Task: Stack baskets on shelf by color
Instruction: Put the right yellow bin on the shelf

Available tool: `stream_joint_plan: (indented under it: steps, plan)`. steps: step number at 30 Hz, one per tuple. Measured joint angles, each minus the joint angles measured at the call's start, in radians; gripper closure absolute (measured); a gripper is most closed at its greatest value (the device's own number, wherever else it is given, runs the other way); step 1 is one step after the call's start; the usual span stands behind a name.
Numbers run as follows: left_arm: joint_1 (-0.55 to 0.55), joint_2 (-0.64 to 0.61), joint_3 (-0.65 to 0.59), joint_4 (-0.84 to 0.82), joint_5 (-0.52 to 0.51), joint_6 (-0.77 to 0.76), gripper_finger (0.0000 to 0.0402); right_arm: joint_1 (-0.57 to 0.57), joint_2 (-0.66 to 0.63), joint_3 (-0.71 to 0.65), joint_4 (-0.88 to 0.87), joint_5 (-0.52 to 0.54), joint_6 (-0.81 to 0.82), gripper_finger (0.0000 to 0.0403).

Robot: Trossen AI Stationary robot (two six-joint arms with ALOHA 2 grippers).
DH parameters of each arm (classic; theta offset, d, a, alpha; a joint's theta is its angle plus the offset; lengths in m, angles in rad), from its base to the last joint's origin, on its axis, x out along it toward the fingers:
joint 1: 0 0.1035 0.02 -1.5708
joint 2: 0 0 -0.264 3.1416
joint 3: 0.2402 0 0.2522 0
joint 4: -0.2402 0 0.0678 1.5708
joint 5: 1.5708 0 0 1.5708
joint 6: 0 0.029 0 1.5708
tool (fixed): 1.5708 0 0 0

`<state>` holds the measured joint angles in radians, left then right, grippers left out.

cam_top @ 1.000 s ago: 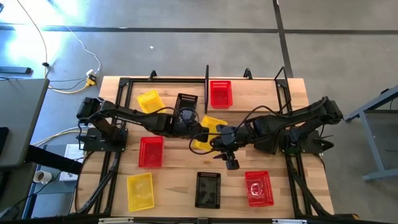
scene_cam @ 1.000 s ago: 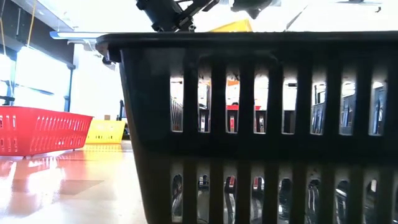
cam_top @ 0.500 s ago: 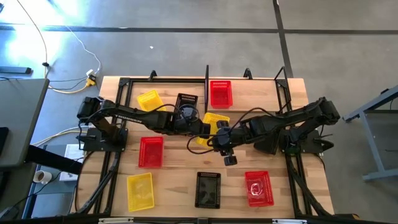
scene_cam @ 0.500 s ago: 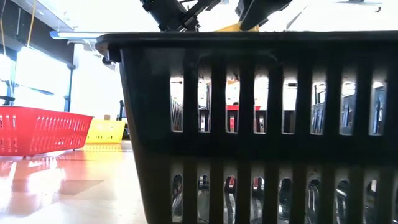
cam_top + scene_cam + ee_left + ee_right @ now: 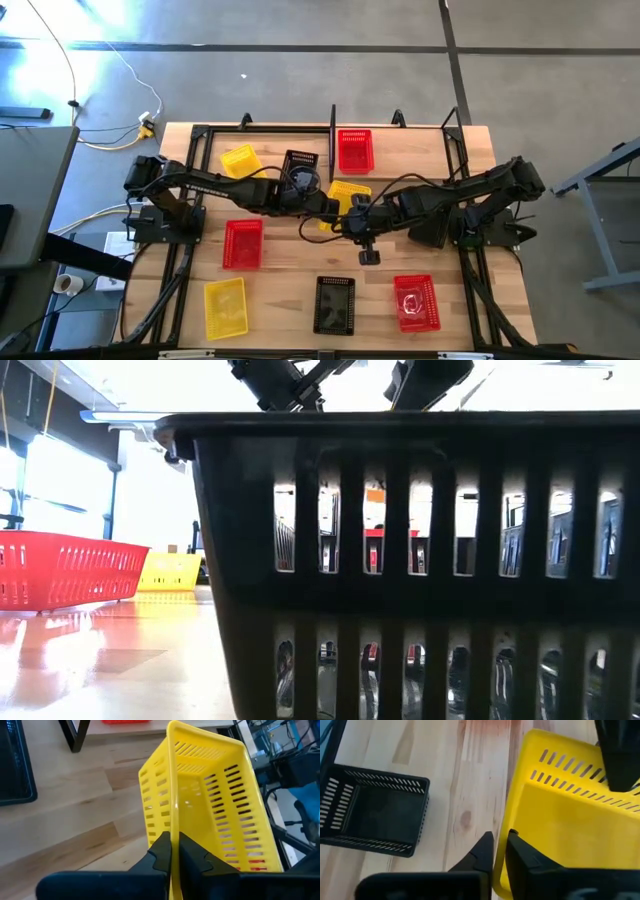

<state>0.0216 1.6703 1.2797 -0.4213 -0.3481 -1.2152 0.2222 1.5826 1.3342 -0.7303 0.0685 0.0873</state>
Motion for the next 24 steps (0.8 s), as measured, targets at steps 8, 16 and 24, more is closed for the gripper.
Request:
stream_joint_plan:
  steps: [8,16,24]
  plan:
    - [0.000,0.000,0.000,0.007,0.043,0.082,0.0359,0.001,0.000,0.000,-0.003,-0.008,0.060,0.0397]
    - [0.044,0.000,0.000,0.031,0.152,0.123,0.0292,0.003,0.000,0.000,-0.052,0.000,0.099,0.0401]
    - [0.097,0.000,0.002,0.052,0.237,0.241,0.0262,0.010,0.000,0.000,-0.142,-0.027,0.170,0.0402]
